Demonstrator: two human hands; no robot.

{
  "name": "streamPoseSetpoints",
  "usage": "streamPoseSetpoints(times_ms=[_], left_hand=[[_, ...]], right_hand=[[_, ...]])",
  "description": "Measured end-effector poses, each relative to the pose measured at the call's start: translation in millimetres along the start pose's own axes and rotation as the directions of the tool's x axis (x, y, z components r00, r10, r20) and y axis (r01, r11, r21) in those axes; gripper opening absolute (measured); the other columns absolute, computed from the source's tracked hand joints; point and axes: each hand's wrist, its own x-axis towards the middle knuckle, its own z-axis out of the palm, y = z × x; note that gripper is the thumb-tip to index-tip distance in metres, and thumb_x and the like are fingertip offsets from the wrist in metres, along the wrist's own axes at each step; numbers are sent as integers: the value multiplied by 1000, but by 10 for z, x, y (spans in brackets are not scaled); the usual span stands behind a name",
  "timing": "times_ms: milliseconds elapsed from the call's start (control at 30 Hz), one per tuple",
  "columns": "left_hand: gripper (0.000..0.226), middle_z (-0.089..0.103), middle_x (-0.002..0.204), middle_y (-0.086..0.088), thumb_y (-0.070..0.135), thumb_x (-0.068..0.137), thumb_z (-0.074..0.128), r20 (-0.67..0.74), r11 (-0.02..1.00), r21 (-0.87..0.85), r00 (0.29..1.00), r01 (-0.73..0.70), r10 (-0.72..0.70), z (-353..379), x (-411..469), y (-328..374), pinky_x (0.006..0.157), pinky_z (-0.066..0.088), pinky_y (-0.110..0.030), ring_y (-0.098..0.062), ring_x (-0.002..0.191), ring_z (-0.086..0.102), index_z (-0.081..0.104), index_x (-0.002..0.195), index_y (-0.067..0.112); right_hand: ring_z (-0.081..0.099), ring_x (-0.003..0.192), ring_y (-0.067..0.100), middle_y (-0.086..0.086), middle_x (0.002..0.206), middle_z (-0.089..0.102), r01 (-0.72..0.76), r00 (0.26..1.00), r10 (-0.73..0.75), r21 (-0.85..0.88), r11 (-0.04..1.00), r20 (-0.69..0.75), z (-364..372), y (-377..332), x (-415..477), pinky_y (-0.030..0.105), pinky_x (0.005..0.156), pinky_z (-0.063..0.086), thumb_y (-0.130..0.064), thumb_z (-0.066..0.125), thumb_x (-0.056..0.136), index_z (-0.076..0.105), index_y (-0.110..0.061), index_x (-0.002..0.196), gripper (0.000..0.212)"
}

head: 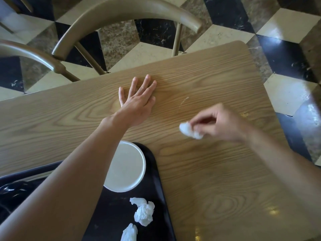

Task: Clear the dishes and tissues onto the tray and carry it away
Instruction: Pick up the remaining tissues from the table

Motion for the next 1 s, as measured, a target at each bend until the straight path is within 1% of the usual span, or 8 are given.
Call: streamPoseSetpoints(times_ms=[67, 167, 233, 333, 433, 600, 767, 1000], left_hand=[[53, -9, 165, 24, 39, 106, 23, 2, 1000, 11, 1000, 2, -2, 9, 4, -7, 116, -22, -54, -12, 151, -23, 11, 158, 43], [54, -9, 165, 25, 38, 105, 25, -16, 1000, 15, 1000, 8, -8, 43, 22, -25, 116, -22, -55, -11, 150, -25, 11, 157, 43], [55, -10, 165, 25, 39, 105, 25, -23, 1000, 19, 1000, 3, -2, 68, 24, -36, 115, -23, -55, -11, 150, -25, 10, 157, 44], [55, -10, 165, 24, 39, 105, 25, -22, 1000, 22, 1000, -3, 3, 69, 28, -43, 116, -22, -56, -12, 150, -25, 10, 158, 43], [55, -10, 165, 23, 39, 105, 25, -23, 1000, 31, 1000, -1, 2, 57, 29, -35, 116, -21, -56, -13, 151, -25, 10, 158, 43], [54, -11, 165, 23, 39, 106, 25, -13, 999, 34, 1000, 4, -4, 54, 23, -17, 116, -22, -56, -13, 150, -25, 10, 158, 43], [55, -12, 165, 22, 41, 105, 25, 4, 999, 45, 1000, 9, -9, 40, 15, -17, 116, -22, -56, -14, 150, -26, 9, 158, 43], [54, -10, 167, 18, 45, 105, 21, 97, 995, 94, 994, 42, -51, -117, 8, 64, 119, -15, -57, -17, 152, -20, 12, 158, 41]], right_hand=[[73, 89, 11, -6, 83, 79, -117, 980, 132, 106, 987, -149, -212, 51, 254, 34, 89, 56, -7, 80, 74, 82, -28, 80, 22], [69, 91, 9, -15, 76, 73, -268, 886, 273, 65, 961, -374, -393, 99, 494, 20, 75, 49, -10, 76, 70, 78, -33, 69, 23], [68, 84, 8, -16, 73, 70, -289, 826, 216, -62, 955, -520, -385, 42, 590, 15, 64, 44, -12, 73, 73, 79, -29, 75, 18], [71, 81, 19, -1, 81, 78, -171, 793, -68, -328, 929, -605, -205, -41, 697, 24, 70, 51, -9, 62, 79, 81, -19, 85, 22], [69, 81, 24, 5, 81, 76, 21, 811, -298, -484, 875, -503, -68, 31, 742, 26, 67, 44, -3, 53, 79, 81, -17, 83, 31], [69, 77, 18, 2, 90, 73, 236, 866, -422, -523, 819, -269, 138, 65, 559, 23, 68, 51, 2, 69, 81, 82, -18, 89, 25], [67, 76, 19, 1, 86, 70, 337, 870, -461, -473, 814, -174, 535, 139, 90, 36, 62, 57, -5, 67, 85, 80, -13, 89, 16], [61, 70, 8, -4, 82, 66, 401, 912, -407, -314, 861, 48, 1103, 248, -718, 22, 60, 53, -5, 75, 85, 80, -15, 90, 12]])
